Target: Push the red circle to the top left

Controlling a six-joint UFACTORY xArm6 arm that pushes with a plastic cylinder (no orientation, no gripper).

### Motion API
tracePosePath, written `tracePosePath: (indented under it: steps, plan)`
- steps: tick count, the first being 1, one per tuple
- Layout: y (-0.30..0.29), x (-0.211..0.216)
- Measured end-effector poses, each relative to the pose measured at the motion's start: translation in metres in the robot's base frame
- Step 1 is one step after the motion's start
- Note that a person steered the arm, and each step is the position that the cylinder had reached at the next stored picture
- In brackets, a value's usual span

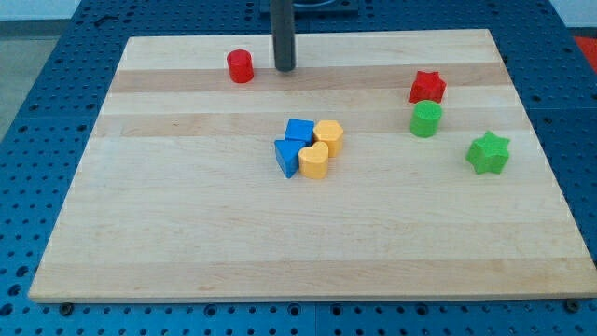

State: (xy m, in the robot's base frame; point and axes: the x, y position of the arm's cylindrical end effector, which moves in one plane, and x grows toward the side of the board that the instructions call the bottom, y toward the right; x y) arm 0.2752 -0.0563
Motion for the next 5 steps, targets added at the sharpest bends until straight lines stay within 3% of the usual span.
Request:
tracePosePath:
  steps: [2, 5]
  plan:
    - [-0.103, 0.004]
    - [-0.13, -0.006]
